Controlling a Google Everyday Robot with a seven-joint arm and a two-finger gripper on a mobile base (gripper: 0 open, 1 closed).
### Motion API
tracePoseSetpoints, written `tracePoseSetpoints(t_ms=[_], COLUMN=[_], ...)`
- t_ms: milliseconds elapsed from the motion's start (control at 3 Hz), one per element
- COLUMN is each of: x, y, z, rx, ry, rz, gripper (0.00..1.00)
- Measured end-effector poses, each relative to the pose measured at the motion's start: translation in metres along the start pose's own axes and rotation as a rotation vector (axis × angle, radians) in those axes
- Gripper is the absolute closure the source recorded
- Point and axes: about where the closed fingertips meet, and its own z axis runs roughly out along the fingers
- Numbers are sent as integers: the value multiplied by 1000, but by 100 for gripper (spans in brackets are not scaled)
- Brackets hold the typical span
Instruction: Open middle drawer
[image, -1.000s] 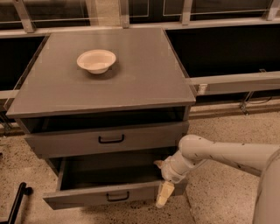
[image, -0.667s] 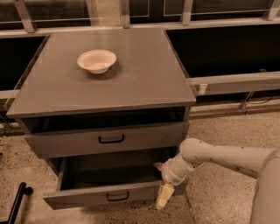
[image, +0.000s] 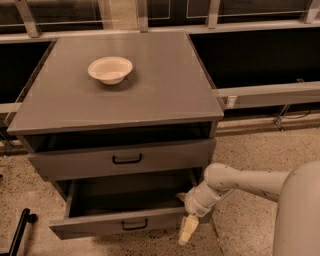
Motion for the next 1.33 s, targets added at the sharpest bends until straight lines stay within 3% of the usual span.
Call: tracePoseSetpoints(t_ms=[1333], x=[12], y=[51], z=[-24], rx=[-96], ry=[89], rz=[130], gripper=[0])
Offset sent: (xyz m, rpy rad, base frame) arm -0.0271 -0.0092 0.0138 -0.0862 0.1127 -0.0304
